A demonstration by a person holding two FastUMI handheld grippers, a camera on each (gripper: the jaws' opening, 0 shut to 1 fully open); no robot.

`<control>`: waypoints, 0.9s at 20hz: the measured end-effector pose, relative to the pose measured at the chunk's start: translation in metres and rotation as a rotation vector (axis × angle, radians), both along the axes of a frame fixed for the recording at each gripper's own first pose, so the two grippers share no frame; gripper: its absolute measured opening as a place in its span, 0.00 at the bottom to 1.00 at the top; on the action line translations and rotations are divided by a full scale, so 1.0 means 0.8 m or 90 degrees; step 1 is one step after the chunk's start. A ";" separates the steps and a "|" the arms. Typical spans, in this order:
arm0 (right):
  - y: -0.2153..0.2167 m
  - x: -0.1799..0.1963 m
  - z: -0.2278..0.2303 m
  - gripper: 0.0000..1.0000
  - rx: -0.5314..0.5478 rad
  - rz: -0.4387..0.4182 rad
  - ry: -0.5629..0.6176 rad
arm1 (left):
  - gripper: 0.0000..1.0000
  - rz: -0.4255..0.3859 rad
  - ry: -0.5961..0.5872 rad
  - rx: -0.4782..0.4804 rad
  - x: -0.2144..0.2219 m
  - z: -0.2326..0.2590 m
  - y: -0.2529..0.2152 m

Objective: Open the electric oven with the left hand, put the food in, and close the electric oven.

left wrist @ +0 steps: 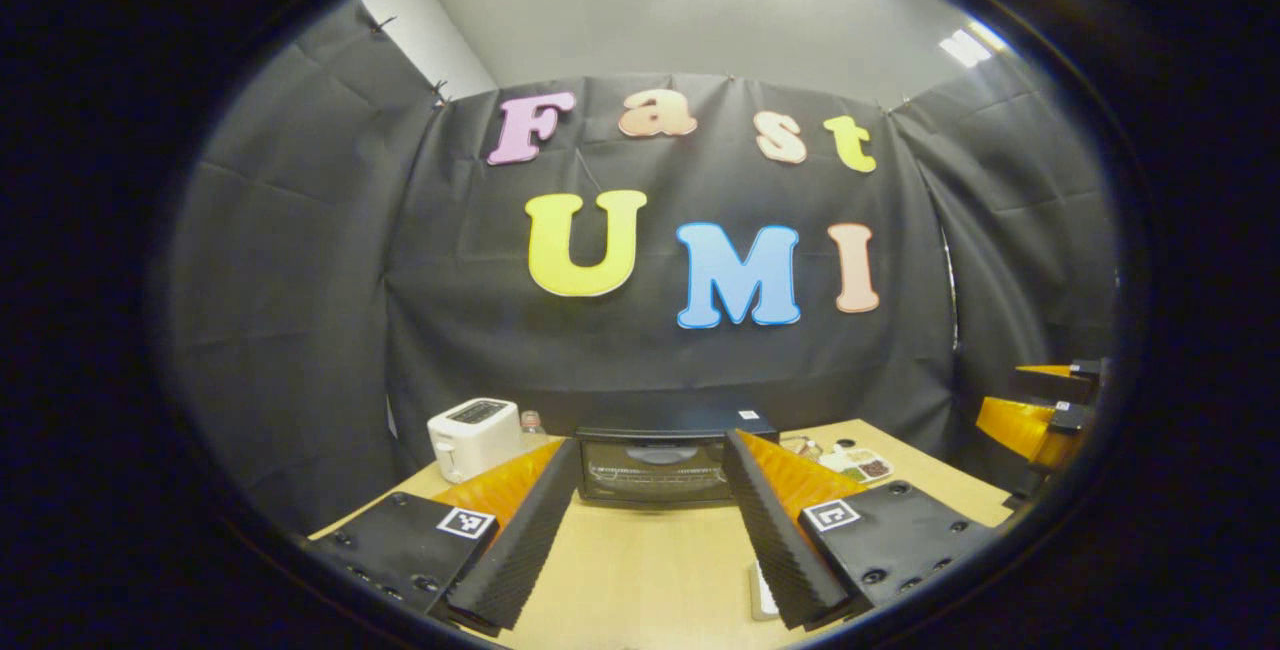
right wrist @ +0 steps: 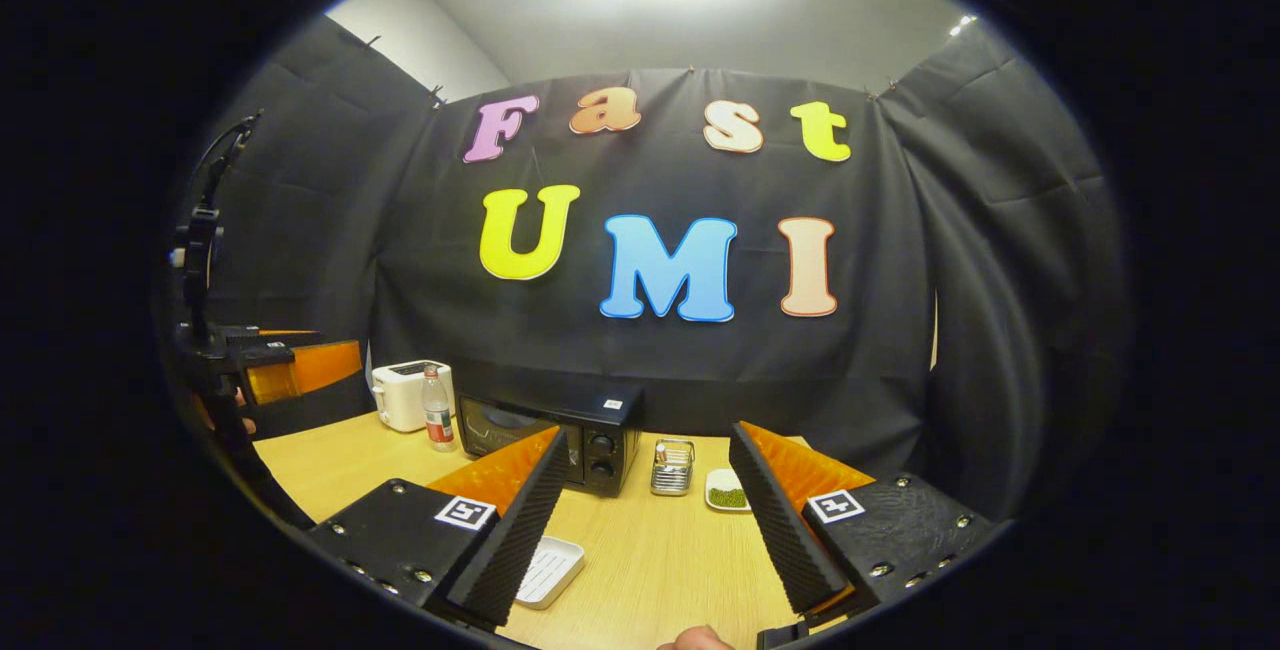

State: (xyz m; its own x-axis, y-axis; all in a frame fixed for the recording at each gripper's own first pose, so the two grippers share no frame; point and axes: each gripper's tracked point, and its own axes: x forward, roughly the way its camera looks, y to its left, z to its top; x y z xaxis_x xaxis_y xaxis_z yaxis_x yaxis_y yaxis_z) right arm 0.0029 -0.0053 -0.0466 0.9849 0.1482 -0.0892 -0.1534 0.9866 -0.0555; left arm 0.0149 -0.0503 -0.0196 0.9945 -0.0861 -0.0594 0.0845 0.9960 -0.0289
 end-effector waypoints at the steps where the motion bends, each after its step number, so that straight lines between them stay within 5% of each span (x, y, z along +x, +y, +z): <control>1: 0.004 -0.005 0.003 0.98 0.002 -0.001 -0.002 | 1.00 0.000 -0.004 0.007 -0.010 0.004 0.006; 5: 0.011 -0.021 0.020 0.98 0.013 -0.027 -0.017 | 0.90 0.000 -0.017 0.005 -0.038 0.016 0.033; 6: 0.016 -0.025 0.027 0.98 0.020 -0.030 -0.022 | 1.00 0.003 -0.024 0.004 -0.040 0.020 0.043; 18: 0.047 -0.038 0.050 0.98 0.016 -0.023 -0.045 | 1.00 0.016 -0.045 0.004 -0.066 0.034 0.082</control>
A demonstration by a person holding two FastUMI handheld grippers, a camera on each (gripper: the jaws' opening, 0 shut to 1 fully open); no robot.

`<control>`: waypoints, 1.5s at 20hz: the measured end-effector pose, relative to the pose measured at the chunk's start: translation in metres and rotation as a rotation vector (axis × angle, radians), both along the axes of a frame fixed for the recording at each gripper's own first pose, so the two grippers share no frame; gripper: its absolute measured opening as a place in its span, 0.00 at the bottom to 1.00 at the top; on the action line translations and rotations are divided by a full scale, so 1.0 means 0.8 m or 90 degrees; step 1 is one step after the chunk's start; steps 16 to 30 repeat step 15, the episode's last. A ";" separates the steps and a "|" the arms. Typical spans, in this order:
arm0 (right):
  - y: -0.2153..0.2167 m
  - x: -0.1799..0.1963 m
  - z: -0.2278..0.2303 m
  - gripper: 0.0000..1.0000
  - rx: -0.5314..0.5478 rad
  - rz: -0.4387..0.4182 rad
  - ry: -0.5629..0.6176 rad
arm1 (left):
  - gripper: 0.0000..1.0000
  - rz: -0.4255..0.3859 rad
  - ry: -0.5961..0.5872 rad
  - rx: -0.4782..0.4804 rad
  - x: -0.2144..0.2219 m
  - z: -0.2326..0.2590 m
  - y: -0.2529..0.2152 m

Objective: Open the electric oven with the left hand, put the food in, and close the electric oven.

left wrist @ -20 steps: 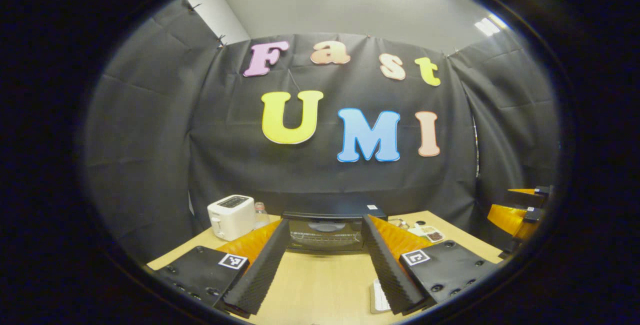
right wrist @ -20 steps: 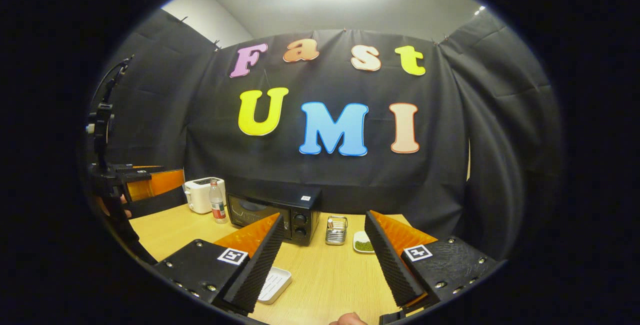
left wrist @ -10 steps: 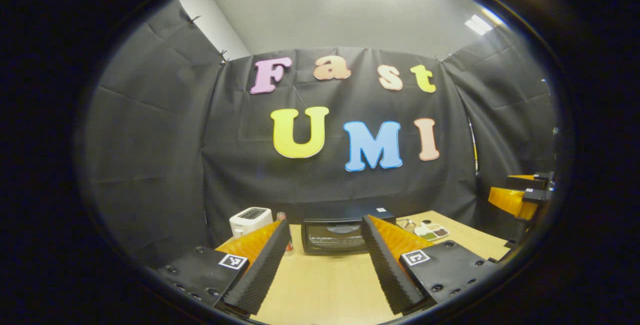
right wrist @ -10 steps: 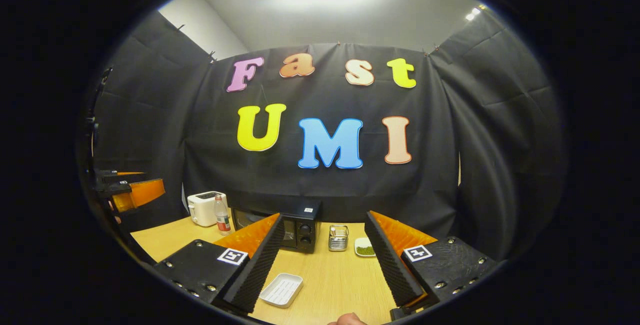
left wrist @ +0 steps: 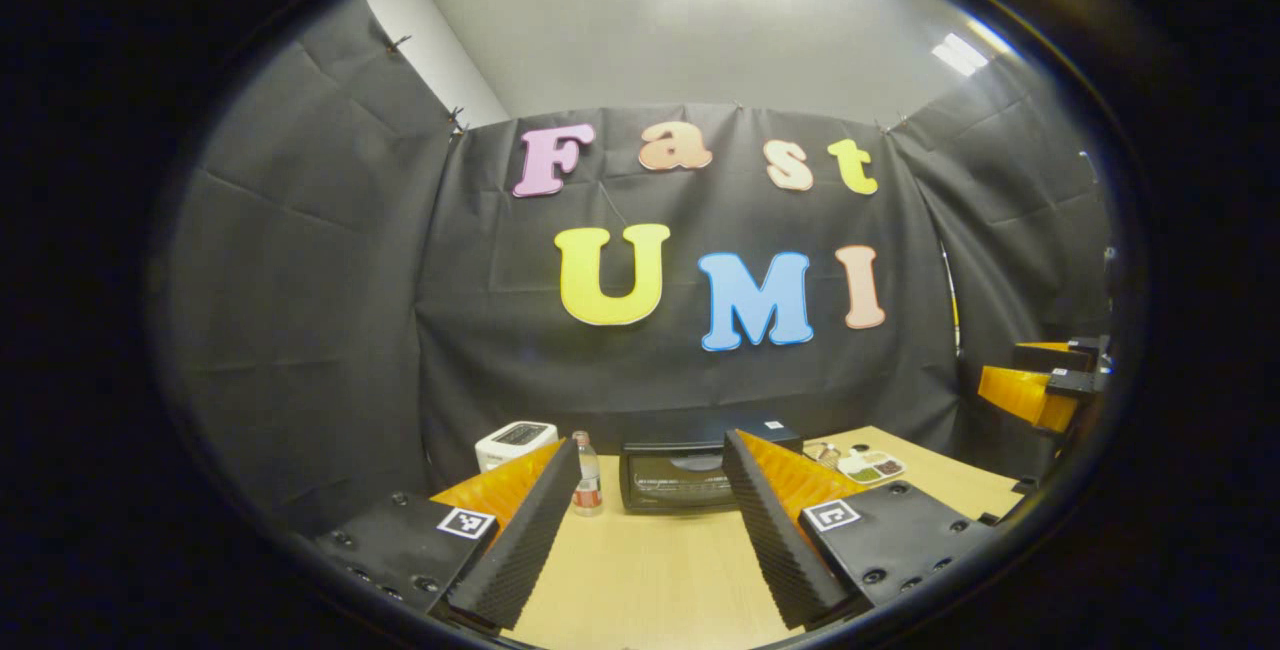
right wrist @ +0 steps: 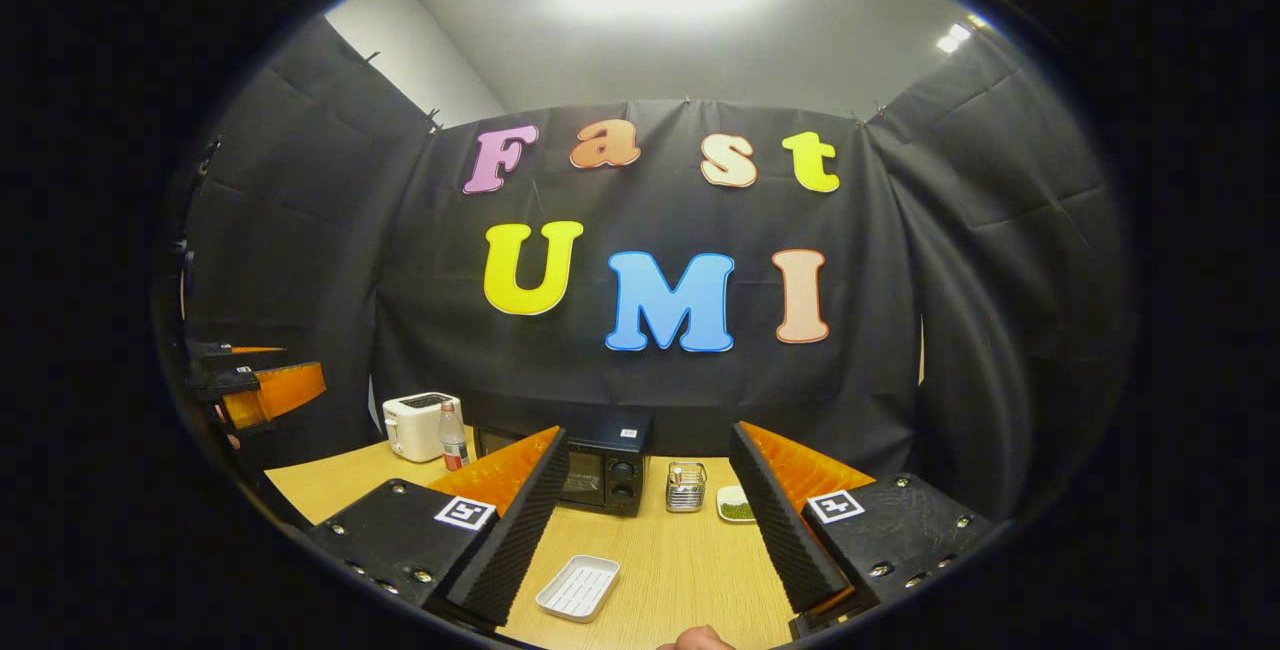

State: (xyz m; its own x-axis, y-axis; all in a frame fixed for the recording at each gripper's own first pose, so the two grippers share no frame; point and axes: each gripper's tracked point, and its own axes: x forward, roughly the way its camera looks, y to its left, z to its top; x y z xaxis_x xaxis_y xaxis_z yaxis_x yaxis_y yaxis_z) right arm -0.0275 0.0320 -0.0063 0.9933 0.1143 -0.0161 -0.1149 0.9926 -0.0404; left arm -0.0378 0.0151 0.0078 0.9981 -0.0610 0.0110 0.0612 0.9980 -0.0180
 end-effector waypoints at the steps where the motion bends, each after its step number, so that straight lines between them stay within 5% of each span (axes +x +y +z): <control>1: 0.002 0.000 0.002 0.98 0.000 0.002 -0.001 | 1.00 0.000 -0.001 -0.001 -0.001 0.002 0.000; 30: 0.004 0.012 0.009 0.98 0.004 0.005 -0.008 | 0.96 -0.003 -0.010 0.006 0.008 0.007 -0.003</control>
